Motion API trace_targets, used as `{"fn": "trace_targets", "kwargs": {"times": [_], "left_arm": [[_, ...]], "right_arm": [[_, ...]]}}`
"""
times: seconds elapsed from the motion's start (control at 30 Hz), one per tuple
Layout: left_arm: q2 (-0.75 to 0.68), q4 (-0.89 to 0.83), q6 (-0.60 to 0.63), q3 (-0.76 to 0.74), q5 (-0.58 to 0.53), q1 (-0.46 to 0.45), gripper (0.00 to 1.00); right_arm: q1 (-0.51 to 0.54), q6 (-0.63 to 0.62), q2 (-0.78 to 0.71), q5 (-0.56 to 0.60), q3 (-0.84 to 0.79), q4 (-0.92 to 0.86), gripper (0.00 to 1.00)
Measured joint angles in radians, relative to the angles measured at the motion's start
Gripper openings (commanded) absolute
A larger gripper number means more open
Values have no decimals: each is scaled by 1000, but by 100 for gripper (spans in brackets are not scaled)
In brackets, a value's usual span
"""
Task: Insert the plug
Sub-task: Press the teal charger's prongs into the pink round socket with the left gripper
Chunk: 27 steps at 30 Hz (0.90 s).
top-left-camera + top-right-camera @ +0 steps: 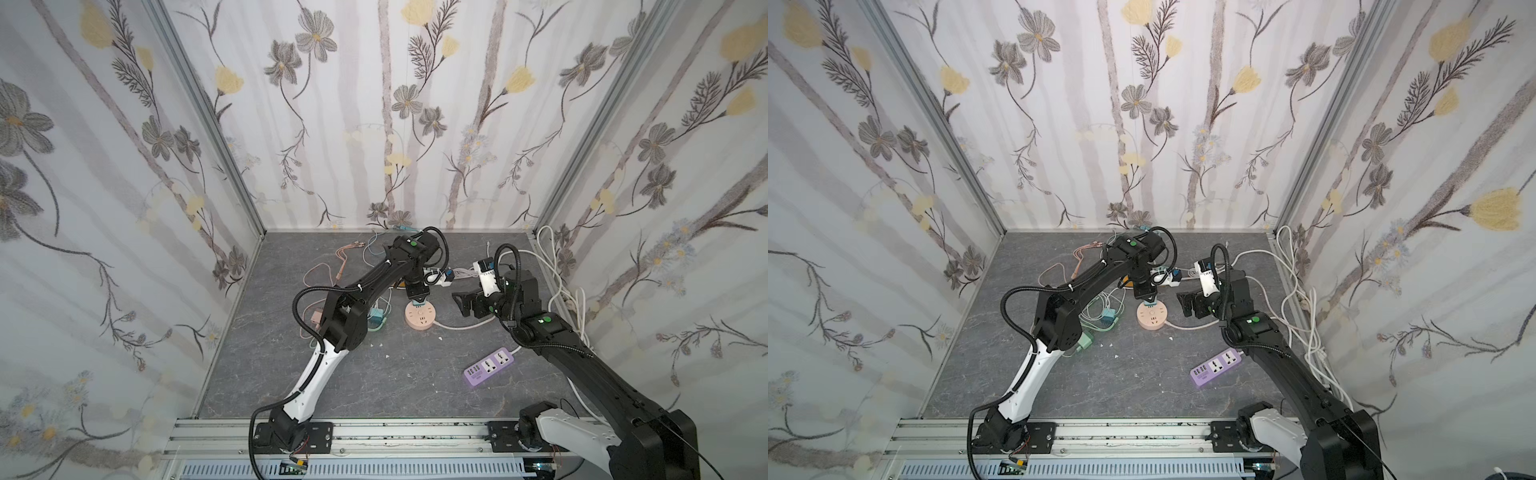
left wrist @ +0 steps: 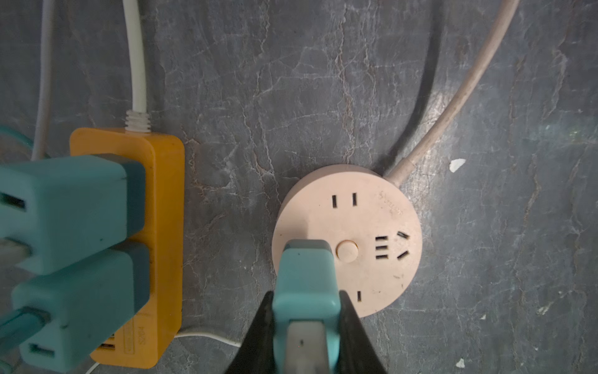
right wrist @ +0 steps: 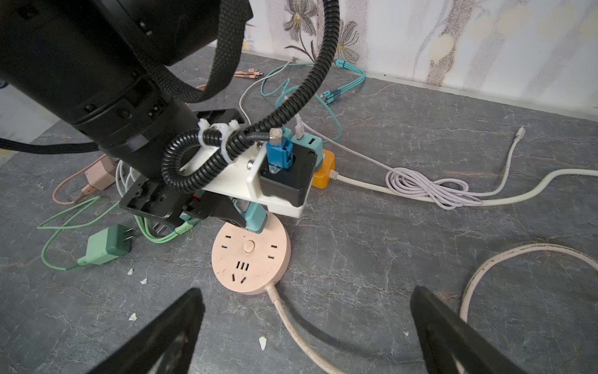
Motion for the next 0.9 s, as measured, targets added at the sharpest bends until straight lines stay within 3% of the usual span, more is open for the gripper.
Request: {"fn": "trace_targets", "kwargs": {"times": [0.47,0.77,0.9], "left_arm": [[-31,73,13,-114,3,0,0],[-113,225,25,-313,39,10,0],[-196,357,23,-468,38,11,0]], "right_arm": [[0,0,1,2,0,0,99],[0,0,0,19,0,-21,99],[-1,0,0,26,0,-21,99]]}}
